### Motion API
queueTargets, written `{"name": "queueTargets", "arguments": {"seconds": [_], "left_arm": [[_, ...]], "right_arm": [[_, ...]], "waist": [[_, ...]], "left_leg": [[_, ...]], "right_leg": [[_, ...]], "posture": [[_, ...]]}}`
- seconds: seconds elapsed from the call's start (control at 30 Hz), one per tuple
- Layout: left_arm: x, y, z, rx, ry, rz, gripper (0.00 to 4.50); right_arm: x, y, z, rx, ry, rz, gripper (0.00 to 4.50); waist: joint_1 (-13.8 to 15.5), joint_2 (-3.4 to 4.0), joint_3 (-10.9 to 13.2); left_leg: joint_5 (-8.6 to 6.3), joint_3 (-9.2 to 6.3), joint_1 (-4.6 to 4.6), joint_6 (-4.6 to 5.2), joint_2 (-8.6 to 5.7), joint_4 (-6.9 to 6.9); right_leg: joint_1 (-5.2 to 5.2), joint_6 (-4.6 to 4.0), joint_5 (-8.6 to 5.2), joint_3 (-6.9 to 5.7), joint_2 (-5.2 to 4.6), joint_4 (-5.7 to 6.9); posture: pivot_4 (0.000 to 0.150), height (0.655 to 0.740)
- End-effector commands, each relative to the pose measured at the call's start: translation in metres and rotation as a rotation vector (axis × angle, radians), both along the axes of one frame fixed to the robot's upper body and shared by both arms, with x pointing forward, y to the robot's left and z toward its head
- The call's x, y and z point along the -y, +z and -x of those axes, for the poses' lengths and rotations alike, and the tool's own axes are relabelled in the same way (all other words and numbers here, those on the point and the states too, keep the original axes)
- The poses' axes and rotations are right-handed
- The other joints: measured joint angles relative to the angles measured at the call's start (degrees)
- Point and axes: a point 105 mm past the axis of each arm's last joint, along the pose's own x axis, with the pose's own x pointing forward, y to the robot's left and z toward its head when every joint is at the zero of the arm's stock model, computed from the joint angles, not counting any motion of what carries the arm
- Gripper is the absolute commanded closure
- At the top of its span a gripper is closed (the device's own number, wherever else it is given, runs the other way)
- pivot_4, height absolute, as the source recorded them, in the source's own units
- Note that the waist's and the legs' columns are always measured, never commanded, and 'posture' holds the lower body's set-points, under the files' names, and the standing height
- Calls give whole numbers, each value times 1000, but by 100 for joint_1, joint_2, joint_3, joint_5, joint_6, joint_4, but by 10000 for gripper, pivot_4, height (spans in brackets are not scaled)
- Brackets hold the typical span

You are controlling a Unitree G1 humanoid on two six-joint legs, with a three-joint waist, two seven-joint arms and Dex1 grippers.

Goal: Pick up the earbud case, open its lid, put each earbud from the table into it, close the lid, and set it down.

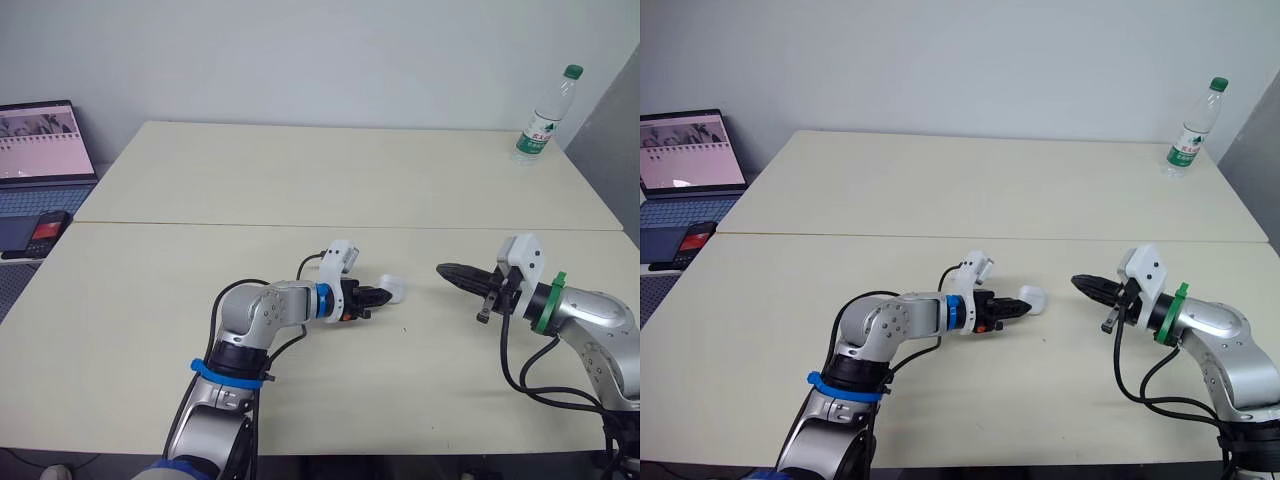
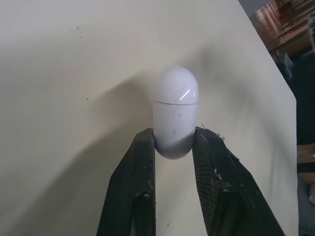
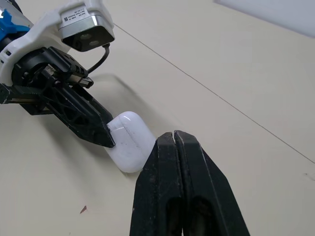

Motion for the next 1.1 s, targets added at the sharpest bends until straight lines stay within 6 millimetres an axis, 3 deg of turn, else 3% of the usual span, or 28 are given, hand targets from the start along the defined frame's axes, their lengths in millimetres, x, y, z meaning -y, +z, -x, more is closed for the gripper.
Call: {"name": "queueTargets", "arguments": {"seconds": [0.03,0.23,0.33,0.47,0.6,0.7,1.03,1.1], "left_arm": [[1,11,2,12,-23,36,28472],[-14,26,7,112,-28,82,9074],[-33,23,19,158,-36,59,77],[-57,23,34,289,-40,14,77],[-84,20,44,548,-39,-89,77],[-104,9,56,698,-69,-191,0],[-126,-2,62,804,6,-212,0],[-125,-3,64,806,-2,-205,0]], "right_arm": [[0,12,3,64,-7,-8,45000],[1,5,3,63,-23,-11,45000],[1,0,5,45,-17,-27,45000],[6,-18,10,20,-18,2,45000],[15,-36,19,-25,-8,10,45000],[24,-48,27,-53,7,29,39120],[50,-77,47,-96,-30,75,1762],[53,-80,48,-107,-48,77,254]], "waist": [[0,0,0],[-7,1,0],[-11,2,-1],[3,2,-1],[10,2,-1],[13,2,-1],[15,2,-1],[15,2,-1]], "left_leg": [[0,-2,0,0,0,-1],[0,0,0,-1,1,-3],[1,1,6,-2,5,-6],[3,-2,8,-6,4,-13],[2,10,10,-5,-2,-11],[2,13,13,-5,0,-12],[3,15,27,-2,4,-11],[3,17,29,-2,4,-14]], "right_leg": [[0,-2,1,1,0,0],[-1,-4,2,4,-1,0],[0,-4,2,5,-2,2],[1,-11,3,2,-8,0],[4,-19,8,8,-21,-6],[5,-23,7,7,-34,-8],[18,-6,-9,3,-39,-6],[18,-7,-9,4,-39,-6]], "posture": [[1500,7362],[1500,7362],[1500,7362],[1500,7362],[1500,7362],[1500,7362],[1500,7362],[1500,7362]]}}
